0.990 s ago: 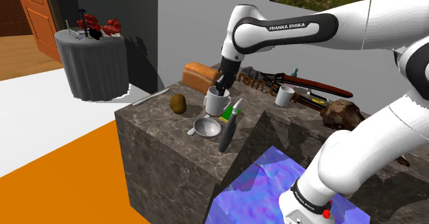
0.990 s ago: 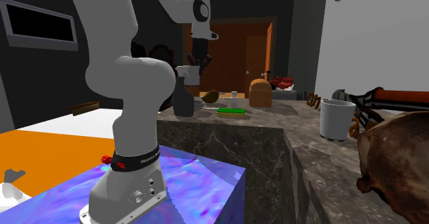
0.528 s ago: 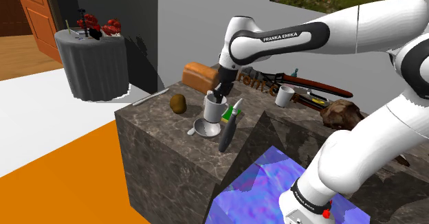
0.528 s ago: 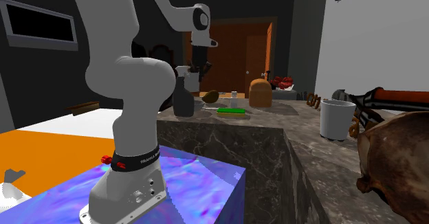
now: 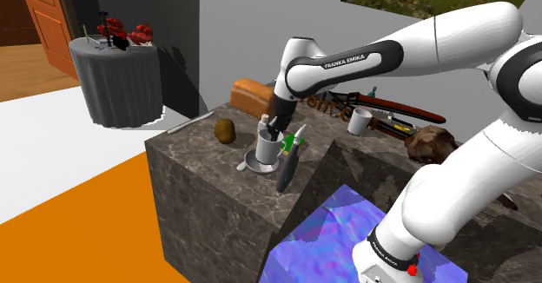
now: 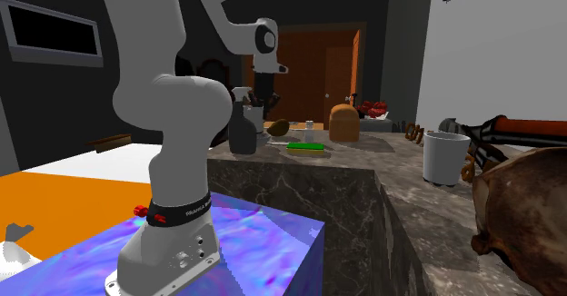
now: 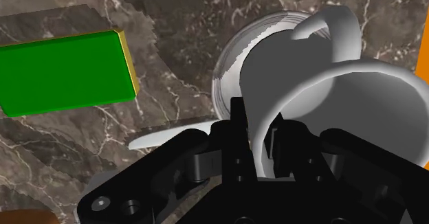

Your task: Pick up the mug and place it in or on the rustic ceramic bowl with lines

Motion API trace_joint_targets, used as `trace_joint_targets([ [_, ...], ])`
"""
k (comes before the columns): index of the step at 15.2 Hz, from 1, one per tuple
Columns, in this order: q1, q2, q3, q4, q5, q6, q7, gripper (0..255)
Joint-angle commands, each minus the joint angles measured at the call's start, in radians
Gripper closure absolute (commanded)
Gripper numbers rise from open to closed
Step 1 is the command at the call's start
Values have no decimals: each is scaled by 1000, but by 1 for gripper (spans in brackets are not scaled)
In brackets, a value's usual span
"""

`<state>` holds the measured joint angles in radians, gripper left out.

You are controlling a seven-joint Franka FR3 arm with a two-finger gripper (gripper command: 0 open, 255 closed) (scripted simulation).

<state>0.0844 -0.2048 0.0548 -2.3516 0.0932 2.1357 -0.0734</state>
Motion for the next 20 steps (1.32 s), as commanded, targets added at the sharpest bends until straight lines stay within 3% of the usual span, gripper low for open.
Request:
trace_joint_targets([
  [1,1,17,2,-17,2,36,0,255],
  [9,1,17,2,-17,2,36,0,255],
  [10,1,18,2,-17,2,36,0,0],
  [15,1,18,2,-17,2,36,0,0],
  [20,-3,-33,-4,64,-4,-97,2,0],
])
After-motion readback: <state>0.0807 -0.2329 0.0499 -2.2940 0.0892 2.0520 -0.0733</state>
